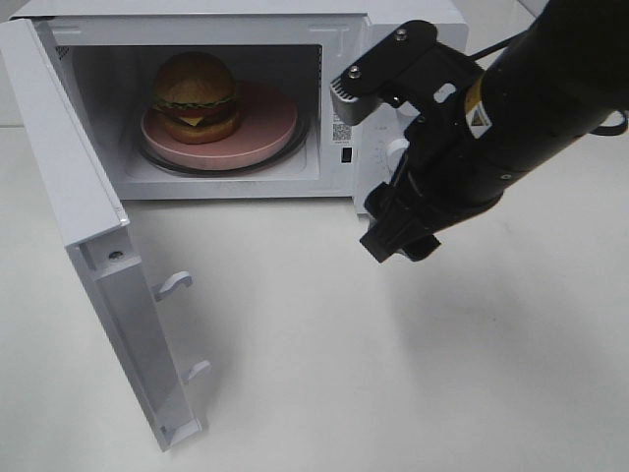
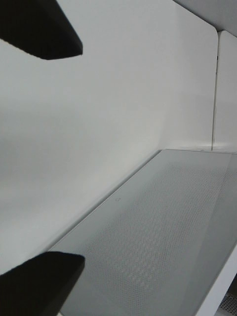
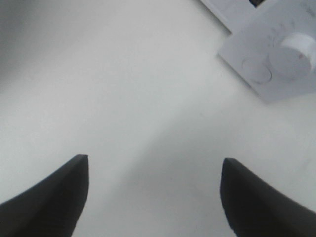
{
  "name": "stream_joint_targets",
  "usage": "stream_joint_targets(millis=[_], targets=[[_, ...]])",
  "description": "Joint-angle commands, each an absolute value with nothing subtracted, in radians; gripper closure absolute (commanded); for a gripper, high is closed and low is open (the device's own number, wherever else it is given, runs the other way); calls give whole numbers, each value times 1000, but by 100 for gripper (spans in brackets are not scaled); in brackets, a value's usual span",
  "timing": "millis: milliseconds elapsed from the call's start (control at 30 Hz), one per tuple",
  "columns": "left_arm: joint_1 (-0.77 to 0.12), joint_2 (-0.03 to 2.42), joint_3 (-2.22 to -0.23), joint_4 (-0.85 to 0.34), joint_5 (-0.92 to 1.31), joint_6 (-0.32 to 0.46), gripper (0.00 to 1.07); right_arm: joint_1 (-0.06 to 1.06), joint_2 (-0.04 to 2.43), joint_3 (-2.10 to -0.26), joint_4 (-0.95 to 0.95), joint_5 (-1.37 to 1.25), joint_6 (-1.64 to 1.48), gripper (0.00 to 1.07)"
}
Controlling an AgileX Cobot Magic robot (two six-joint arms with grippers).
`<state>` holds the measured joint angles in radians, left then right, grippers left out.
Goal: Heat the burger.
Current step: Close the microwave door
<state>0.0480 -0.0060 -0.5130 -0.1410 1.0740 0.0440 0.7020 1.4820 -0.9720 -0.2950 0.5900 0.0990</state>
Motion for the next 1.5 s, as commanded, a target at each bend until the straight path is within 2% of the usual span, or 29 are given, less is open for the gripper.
stream_joint_targets(millis=[33,267,833,967,1133,1500], targets=[[48,-22,-514,-144,1066,45,9,703,1442,-961,-293,665,133,35],[48,-22,-514,-144,1066,45,9,703,1331,-961,-274,830,124,35],[48,-22,-514,-144,1066,45,9,703,1151,-959,-274,974,119,35],[48,-22,-514,-144,1066,45,9,699,1095,-911,-277,968,120,35],[48,-22,-514,-144,1066,45,9,636,1047,-842,-264,949,143,35],[48,-22,-514,-144,1066,45,9,366,834,-723,-187,929,158,35]])
